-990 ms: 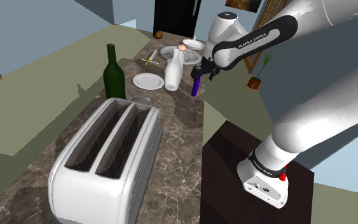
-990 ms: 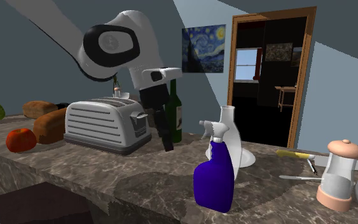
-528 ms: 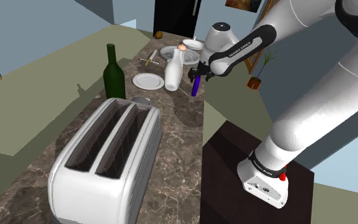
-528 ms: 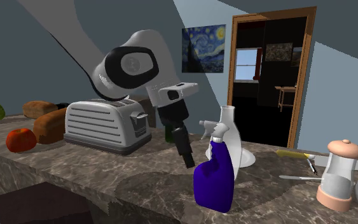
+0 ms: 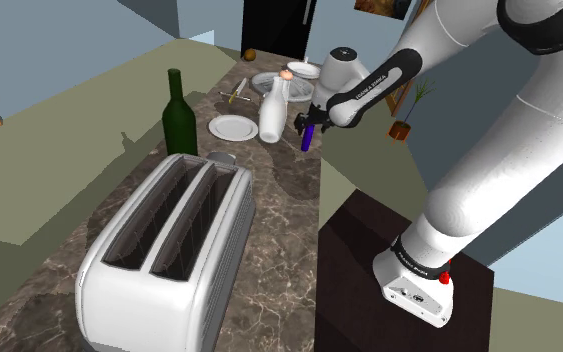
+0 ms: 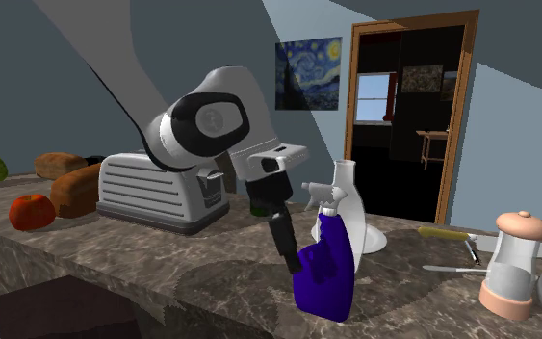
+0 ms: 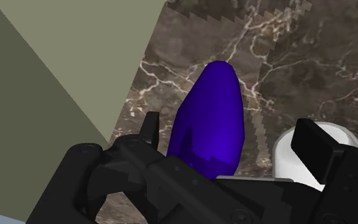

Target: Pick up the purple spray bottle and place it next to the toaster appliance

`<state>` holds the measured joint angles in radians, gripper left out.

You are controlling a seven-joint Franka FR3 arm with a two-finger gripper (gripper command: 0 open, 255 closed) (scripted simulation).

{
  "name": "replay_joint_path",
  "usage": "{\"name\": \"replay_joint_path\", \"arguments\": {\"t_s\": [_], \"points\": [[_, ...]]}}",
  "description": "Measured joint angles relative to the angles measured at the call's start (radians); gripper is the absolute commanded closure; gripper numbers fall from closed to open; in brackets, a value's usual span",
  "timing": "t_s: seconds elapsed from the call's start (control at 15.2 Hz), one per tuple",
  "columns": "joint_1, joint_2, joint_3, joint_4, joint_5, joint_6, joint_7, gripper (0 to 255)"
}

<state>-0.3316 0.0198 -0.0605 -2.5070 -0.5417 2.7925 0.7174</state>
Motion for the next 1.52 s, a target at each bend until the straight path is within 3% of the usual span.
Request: {"name": "replay_joint_path", "arguments": {"t_s": [0.26, 0.33, 0.99, 1.52], "points": [[0.0, 0.004, 0.0, 0.002, -0.002, 0.002, 0.002, 0], [0.0, 0.004, 0.0, 0.002, -0.002, 0.002, 0.002, 255], [0.001, 0.003, 0.001, 0.002, -0.002, 0.002, 0.002, 255], [0.01, -0.08, 0.007, 0.013, 0.088, -0.088, -0.083, 255]]}}
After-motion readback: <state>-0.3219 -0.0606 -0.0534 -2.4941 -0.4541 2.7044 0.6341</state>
